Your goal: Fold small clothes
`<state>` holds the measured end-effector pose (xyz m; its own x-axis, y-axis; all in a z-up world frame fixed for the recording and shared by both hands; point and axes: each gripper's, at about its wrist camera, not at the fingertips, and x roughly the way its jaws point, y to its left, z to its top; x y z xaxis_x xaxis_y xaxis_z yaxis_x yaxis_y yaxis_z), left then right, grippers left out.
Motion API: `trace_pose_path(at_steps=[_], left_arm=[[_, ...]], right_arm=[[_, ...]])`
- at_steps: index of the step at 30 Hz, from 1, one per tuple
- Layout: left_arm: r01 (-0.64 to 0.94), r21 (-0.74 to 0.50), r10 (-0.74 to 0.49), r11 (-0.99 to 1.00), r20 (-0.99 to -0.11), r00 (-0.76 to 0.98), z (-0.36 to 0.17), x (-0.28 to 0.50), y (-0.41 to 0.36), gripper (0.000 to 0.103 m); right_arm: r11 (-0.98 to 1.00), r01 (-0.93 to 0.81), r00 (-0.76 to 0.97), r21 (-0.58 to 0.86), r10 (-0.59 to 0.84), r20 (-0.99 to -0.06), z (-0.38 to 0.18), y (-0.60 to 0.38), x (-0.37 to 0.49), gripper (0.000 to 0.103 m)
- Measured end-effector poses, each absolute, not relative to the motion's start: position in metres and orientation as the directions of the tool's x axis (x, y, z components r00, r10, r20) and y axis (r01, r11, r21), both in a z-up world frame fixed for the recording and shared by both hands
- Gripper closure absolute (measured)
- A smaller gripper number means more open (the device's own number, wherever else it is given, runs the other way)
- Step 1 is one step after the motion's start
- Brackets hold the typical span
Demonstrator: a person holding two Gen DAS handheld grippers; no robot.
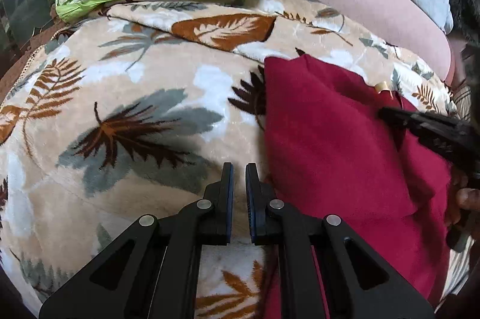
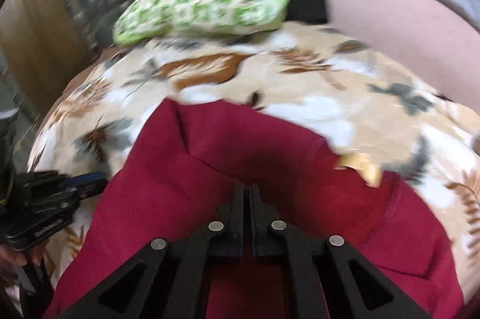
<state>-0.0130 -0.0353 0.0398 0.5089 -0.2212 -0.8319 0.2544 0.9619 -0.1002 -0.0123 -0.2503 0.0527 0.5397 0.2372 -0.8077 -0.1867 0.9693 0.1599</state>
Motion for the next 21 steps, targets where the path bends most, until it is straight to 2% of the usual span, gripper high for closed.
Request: trace_pose_path(at_steps=[3,8,10,14,16,17,18,21], left_arm=[[0.262,-0.098,-0.227,0.96,-0.821,0.524,0.046,-0.017,-0.036,0.096],[0.267,-0.102,-0.239,0.958,-0.8,0.551,0.055,-0.018,-0.038,0.096],[0.268,-0.106,-0.245,0.957,-0.79,0.562,0.059,-0.017,-0.04,0.096],[0.297,-0.118,-0.269,0.947,-0.796,0.542,0.055,-0.014,-0.052,0.096],[0.333,-0.1,-0.264,0.937,-0.827,0.496,0.042,-0.012,-0.065,0.096],[0.339,-0.084,-0.25,0.937,-0.84,0.483,0.037,-0.011,-0.068,0.096],[0.345,-0.071,-0.239,0.936,-0.848,0.473,0.033,-0.011,-0.071,0.096],[0.353,-0.061,-0.237,0.934,-0.845,0.48,0.031,-0.013,-0.071,0.096]], right_arm=[[0.991,-0.099,0.506,0.095,0.132,-0.852,0.041,-0.255,-0.006,0.1],[0.964,-0.077,0.595,0.253,0.248,-0.765,0.071,-0.26,-0.011,0.097],[0.951,-0.129,0.595,0.28,0.3,-0.746,0.079,-0.243,-0.003,0.095],[0.949,-0.224,0.547,0.224,0.313,-0.776,0.064,-0.194,0.016,0.095],[0.955,-0.185,0.486,0.231,0.293,-0.823,0.037,-0.182,0.032,0.095],[0.952,-0.164,0.489,0.26,0.307,-0.816,0.029,-0.183,0.034,0.095],[0.945,-0.148,0.521,0.292,0.325,-0.789,0.031,-0.188,0.031,0.095],[0.938,-0.098,0.5,0.331,0.334,-0.799,0.04,-0.213,0.018,0.095]])
